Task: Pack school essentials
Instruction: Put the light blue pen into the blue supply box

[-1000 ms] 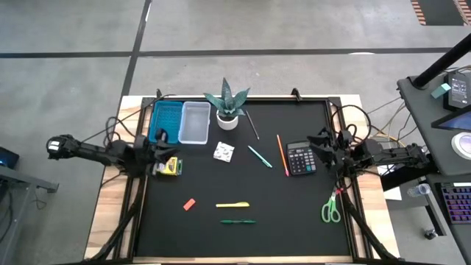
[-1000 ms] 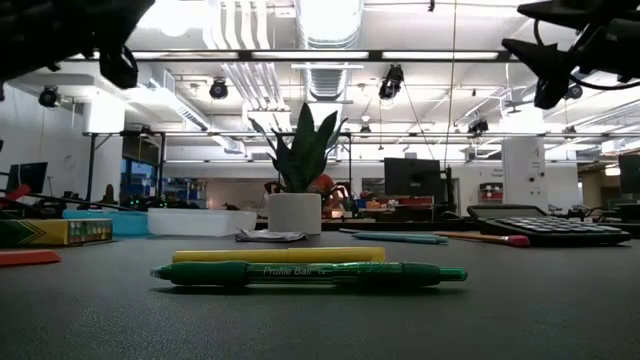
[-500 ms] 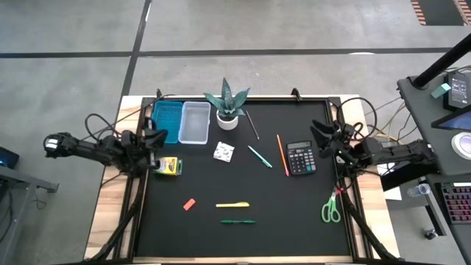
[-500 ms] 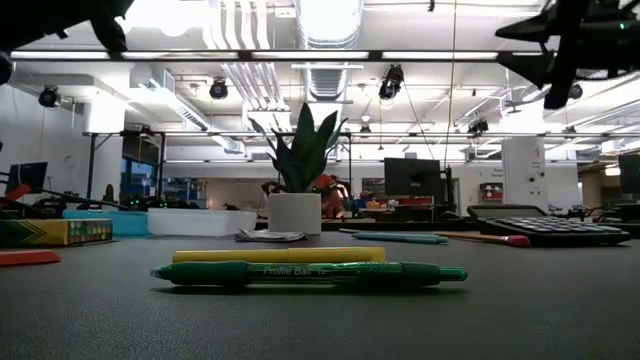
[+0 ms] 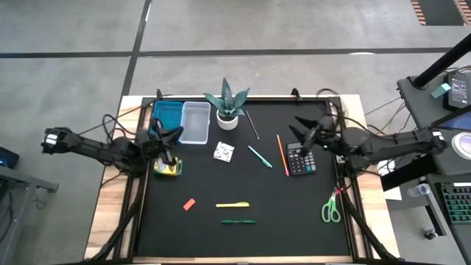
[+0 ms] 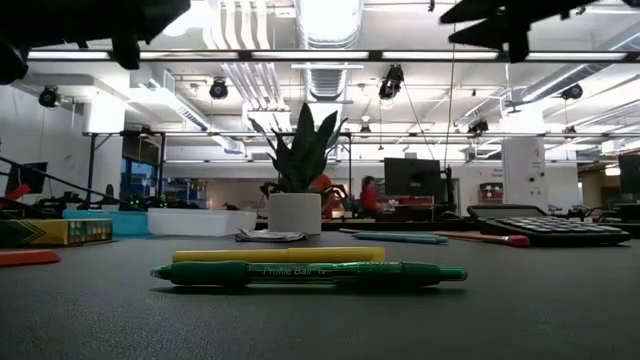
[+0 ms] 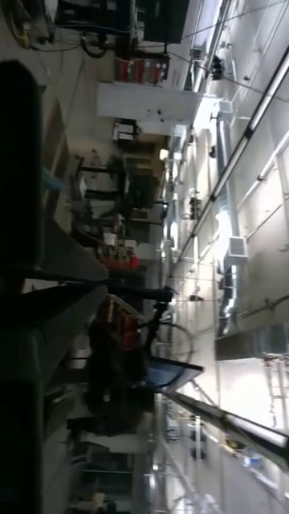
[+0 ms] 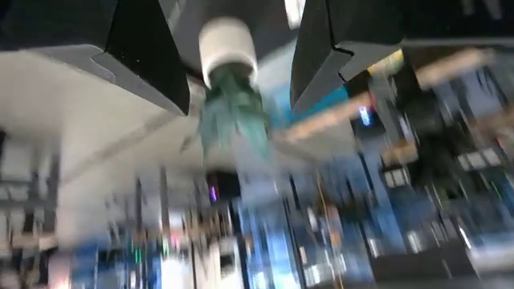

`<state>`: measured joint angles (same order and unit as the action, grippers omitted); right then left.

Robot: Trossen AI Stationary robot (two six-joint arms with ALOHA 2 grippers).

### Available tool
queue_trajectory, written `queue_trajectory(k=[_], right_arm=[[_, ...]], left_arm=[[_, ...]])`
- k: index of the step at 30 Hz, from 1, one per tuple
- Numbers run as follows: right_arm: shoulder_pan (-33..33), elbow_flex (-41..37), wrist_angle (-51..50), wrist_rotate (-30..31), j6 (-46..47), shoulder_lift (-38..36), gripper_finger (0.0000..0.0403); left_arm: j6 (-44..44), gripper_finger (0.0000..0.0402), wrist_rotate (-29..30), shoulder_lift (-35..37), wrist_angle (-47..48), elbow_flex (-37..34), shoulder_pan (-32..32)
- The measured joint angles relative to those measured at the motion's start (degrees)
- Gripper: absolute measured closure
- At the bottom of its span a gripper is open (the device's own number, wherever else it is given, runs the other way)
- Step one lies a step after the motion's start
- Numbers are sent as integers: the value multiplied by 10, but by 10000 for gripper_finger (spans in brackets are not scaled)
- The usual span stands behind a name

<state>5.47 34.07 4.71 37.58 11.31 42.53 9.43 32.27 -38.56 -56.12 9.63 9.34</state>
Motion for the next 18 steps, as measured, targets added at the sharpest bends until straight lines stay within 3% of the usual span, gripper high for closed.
queue_trajectory(k=[4,7,18], right_arm=[[-13,96,-161,-10,74,76,197],[-31,156,-253,-63,104,137,197],[-111,331,-361,-221,105,365,197]], left_arm=[[0,398,0,-24,0,1,0],[0,398,0,-35,-8,1,0],[-1,398,0,-48,-35,1,0]])
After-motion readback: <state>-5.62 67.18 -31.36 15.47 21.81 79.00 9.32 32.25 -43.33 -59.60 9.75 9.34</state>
